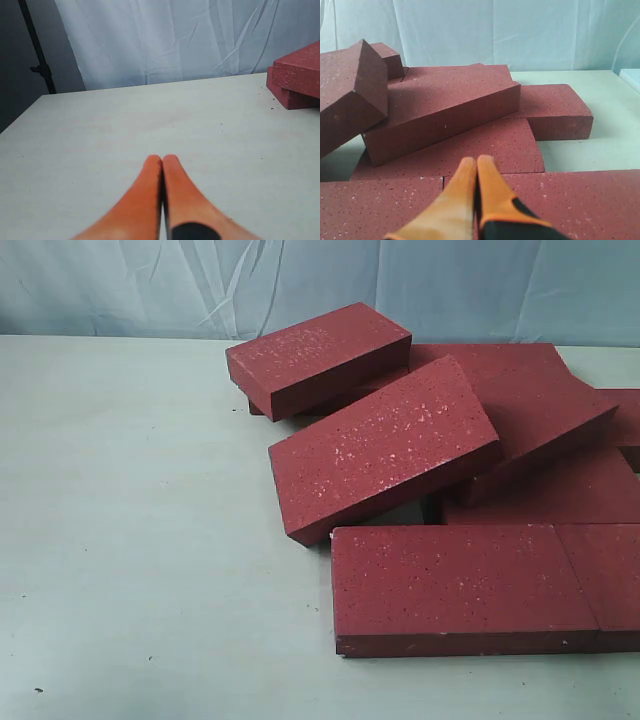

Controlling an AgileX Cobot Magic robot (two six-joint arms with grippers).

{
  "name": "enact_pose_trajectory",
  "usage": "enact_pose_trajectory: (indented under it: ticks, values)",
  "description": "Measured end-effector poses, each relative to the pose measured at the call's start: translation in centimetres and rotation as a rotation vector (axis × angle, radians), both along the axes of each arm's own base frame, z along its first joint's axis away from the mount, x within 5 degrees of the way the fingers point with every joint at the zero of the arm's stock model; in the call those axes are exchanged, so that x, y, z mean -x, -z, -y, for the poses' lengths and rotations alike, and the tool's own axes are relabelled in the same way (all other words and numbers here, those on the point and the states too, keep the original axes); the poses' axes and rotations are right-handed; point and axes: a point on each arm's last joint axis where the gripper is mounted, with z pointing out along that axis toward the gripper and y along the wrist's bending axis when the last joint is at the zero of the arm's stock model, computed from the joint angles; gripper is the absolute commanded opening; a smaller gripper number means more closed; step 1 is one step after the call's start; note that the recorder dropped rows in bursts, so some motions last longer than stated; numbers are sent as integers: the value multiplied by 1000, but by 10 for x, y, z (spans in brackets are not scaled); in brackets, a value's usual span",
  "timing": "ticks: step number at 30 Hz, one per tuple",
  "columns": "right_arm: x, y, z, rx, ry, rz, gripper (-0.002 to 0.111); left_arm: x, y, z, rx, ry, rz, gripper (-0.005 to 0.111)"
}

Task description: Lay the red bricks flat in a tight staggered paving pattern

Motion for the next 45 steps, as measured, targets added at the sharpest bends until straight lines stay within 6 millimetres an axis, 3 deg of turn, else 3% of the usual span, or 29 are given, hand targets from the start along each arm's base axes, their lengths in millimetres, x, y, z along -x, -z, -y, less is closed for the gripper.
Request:
enact_pose_trajectory:
  ticks: [33, 45]
  values:
    - [0, -1, 0, 0, 0, 7, -1, 0, 0, 0, 0, 0, 0, 0]
    - [-2, -31, -1, -4, -15, 340, -1, 0, 0, 0, 0, 0, 0, 0]
